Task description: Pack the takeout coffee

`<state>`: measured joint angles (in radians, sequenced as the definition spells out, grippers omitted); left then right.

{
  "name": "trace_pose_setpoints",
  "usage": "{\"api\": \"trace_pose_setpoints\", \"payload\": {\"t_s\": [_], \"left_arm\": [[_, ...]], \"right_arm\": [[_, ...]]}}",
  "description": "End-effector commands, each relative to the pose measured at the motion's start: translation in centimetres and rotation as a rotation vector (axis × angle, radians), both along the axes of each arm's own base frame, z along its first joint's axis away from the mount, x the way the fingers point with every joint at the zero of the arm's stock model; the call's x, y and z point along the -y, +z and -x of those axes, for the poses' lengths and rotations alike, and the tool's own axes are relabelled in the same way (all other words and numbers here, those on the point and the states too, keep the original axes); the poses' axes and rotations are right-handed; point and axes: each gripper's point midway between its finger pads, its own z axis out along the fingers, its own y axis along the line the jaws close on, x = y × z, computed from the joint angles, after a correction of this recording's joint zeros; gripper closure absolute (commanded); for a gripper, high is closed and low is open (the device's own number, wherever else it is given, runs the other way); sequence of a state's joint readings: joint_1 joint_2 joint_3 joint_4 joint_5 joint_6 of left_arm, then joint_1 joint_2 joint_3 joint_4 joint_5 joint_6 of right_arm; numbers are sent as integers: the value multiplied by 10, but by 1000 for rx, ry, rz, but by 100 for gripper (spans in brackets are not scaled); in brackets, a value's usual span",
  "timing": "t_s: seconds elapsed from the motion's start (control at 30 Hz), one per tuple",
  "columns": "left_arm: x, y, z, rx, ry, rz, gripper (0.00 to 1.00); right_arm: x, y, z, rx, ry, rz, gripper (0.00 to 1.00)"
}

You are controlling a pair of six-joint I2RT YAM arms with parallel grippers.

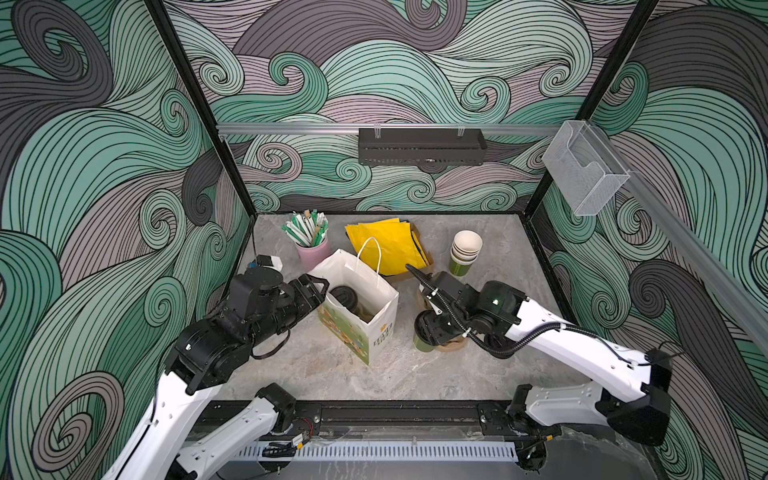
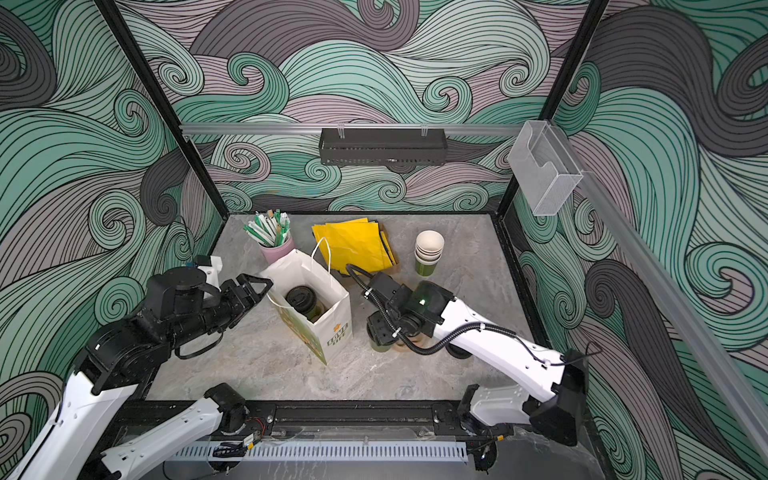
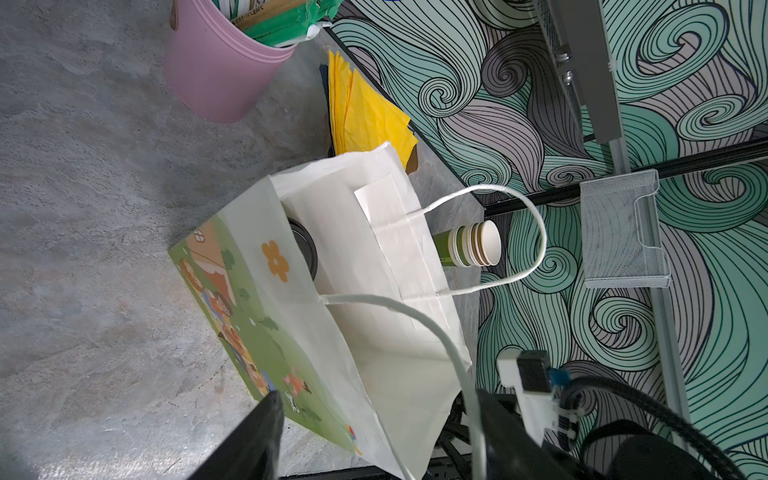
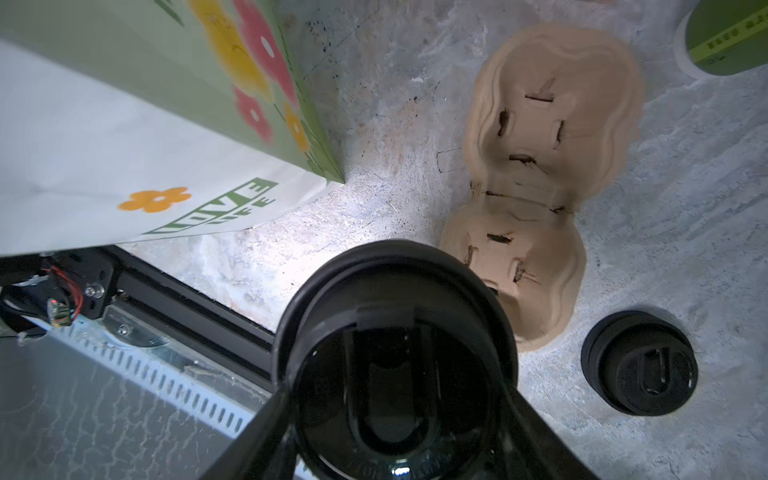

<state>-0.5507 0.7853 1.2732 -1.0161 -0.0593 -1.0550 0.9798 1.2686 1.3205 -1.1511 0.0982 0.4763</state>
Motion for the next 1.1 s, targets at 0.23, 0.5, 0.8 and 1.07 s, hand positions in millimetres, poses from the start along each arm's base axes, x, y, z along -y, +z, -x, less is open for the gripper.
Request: {"api": "trace_pose_setpoints", "payload": {"t_s": [0.23,0.5,0.8,1.07], "left_arm": [[8,7,-1,17,-39,20,26],[13,5,-7,12,-54,12,41],[11,-5,-3,-8,-58,4,75],[14,-10,-1,-15,-65,23,89]], "right_arm": [[32,93,14,51,24,-46,38],[19,155,10,113,109,-124,40],[-39,207,2,120,226,-316,41],[-83,220,-9,119,282,-409,42]]}}
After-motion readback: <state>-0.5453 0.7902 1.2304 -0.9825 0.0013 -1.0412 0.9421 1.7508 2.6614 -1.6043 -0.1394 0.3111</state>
